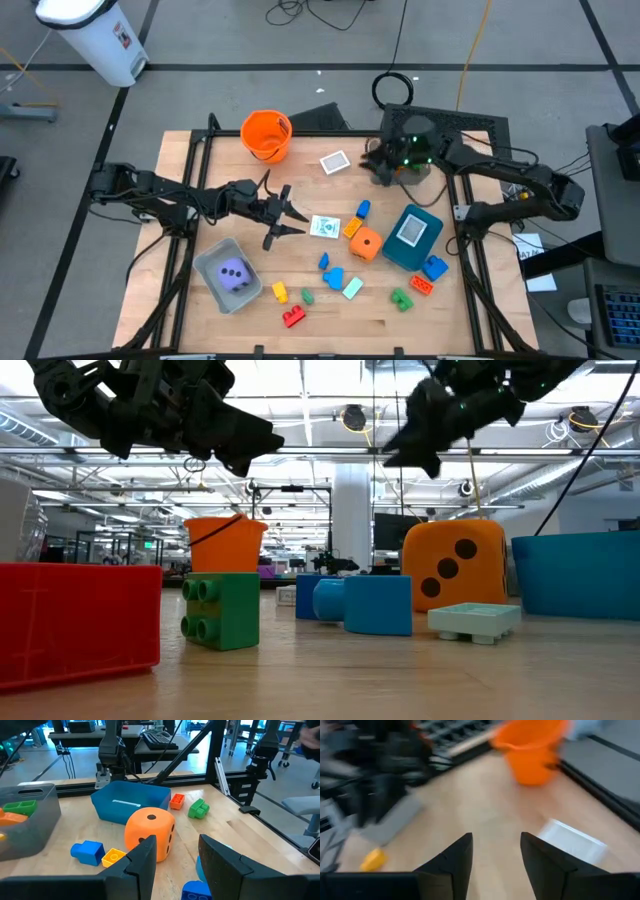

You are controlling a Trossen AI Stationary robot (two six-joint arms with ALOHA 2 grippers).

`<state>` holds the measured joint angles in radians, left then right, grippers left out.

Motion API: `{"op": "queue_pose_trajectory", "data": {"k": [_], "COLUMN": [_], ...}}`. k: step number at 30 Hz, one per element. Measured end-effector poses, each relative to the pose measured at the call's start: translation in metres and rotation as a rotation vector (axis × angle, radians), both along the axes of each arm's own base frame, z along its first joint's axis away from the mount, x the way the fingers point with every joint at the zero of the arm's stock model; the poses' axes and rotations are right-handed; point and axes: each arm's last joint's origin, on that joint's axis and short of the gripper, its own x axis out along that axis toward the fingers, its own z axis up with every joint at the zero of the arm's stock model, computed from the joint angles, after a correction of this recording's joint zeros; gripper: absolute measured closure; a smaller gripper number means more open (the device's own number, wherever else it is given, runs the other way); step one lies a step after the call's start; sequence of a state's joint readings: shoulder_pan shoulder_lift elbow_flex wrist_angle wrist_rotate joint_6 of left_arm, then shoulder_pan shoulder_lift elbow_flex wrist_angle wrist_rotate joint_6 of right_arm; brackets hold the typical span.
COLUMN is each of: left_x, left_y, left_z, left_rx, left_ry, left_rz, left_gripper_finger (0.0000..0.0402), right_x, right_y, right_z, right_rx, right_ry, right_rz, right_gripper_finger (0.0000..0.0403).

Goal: Pick & Place Toys
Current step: Adjust the purple dice in the gray bin

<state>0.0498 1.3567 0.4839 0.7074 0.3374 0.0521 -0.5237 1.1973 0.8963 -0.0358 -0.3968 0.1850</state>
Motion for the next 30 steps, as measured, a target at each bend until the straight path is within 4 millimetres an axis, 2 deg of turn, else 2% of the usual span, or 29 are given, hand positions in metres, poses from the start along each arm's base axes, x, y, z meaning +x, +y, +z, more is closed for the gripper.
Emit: {"op": "queue_pose_trajectory", "data": {"k": [8, 12, 15, 23, 27, 30], "left_x": [0.0, -0.006, -0.012, -0.032, -0.042, -0.051], "left_y": [-0.006, -0.008, -0.008, -0.029, -0.047, -0.064], "left_z": [-0.002, -0.01, 0.0, 0.041, 0.053, 0.055], "left_rx": [-0.005, 0.011, -0.024, -0.095, -0.256, -0.35], "left_ry": [0.027, 0.144, 0.269, 0.598, 0.75, 0.85], "left_rz": [-0.021, -0.025, 0.039, 0.31, 0.368, 0.365], "left_gripper_finger": [0.025, 0.025, 0.025, 0.025, 0.025, 0.025], "right_x": [0.037, 0.049, 0.056, 0.067, 0.068, 0.068], "right_y": [0.059, 0.083, 0.096, 0.107, 0.107, 0.107], "right_z": [0.002, -0.005, -0.014, -0.033, -0.035, -0.035], "right_rx": [-0.154, -0.186, -0.197, -0.18, -0.134, -0.128], "right_ry": [-0.111, -0.108, -0.086, -0.023, -0.008, -0.008], "right_rz": [0.293, 0.397, 0.454, 0.502, 0.488, 0.487], "right_gripper_finger": [0.0232, 0.0238, 0.0242, 0.0242, 0.0245, 0.0244]}}
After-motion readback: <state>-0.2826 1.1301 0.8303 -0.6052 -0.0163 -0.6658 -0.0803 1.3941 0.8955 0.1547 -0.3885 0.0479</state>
